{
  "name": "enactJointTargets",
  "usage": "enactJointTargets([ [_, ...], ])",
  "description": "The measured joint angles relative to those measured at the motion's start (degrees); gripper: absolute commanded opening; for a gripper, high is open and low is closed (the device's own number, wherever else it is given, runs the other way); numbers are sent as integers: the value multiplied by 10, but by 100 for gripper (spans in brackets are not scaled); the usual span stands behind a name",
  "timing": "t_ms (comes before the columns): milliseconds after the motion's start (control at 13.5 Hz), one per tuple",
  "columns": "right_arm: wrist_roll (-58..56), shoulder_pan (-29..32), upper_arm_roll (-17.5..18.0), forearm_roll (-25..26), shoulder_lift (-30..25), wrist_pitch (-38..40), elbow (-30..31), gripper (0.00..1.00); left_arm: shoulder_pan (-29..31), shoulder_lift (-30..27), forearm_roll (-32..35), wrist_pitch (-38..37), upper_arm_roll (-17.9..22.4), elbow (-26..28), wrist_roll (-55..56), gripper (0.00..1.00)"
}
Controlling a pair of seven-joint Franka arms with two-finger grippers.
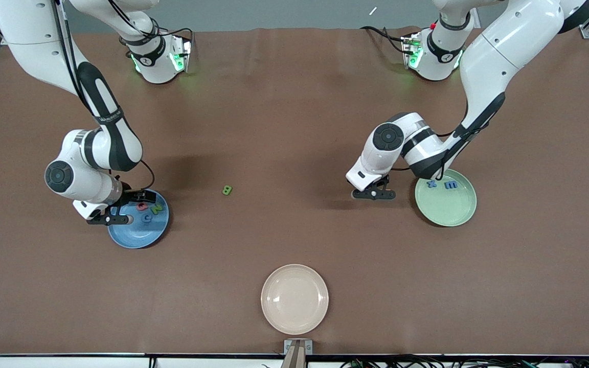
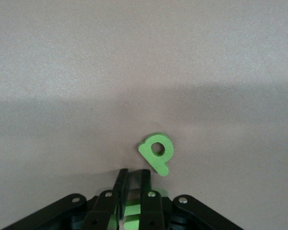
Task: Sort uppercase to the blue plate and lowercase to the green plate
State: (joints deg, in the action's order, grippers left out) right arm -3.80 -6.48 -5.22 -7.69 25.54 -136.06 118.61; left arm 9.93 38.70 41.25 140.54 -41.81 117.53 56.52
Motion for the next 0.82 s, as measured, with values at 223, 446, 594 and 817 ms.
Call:
enactJointTargets([
  [223, 92, -40, 2, 0, -18, 74, -52, 100, 2, 0, 1, -1, 2, 0, 0, 46],
  [446, 241, -117, 6, -1, -27, 75, -65, 100, 2, 0, 1, -3, 3, 0, 0, 46],
  [594, 321, -172, 7, -1, -23, 35, -58, 100, 1, 0, 1, -3, 3, 0, 0, 46],
  [817, 390, -218, 6, -1, -10, -19, -39, 100, 1, 0, 0, -13, -1, 0, 1, 46],
])
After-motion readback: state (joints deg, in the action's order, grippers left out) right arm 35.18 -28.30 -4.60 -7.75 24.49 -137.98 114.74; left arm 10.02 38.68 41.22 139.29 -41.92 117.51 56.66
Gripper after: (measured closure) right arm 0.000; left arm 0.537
